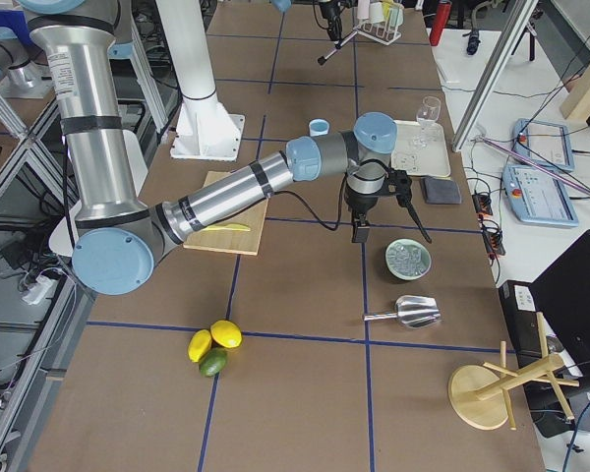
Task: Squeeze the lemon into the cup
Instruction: 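Lift the muddler out of the cup and carry it away with the left gripper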
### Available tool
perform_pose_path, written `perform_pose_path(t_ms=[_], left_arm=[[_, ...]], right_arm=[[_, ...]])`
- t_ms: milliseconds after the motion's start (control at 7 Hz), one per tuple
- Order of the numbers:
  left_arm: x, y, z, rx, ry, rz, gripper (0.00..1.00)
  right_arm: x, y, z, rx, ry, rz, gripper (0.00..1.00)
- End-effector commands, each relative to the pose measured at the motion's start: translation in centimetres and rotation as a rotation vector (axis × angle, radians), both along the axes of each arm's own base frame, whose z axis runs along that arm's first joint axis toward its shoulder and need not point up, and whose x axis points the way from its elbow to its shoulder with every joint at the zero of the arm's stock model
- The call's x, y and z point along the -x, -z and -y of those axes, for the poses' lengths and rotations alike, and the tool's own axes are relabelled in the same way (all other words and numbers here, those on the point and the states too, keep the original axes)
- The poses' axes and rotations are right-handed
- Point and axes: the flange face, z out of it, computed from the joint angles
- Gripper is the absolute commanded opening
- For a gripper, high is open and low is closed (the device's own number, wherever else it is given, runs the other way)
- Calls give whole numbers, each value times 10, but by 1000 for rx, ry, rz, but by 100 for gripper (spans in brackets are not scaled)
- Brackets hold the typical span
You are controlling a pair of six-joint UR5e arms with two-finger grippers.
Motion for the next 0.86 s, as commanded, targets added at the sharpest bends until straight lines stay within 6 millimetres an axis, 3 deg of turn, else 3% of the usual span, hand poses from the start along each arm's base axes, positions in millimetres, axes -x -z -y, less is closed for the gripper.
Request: perform_pose_path(t_ms=[0, 143, 286, 714], left_arm=[[12, -34, 1, 269, -23, 134, 0], [11, -46, 1, 325, -30, 179, 0], [3, -74, 5, 423, -58, 213, 0], [-16, -139, 20, 478, -156, 295, 0]], right_arm=[[1, 1, 0, 0, 2, 4, 100], [0, 1, -1, -3, 1, 3, 100], [0, 3, -1, -8, 2, 3, 100], [0, 5, 0, -14, 2, 2, 100]])
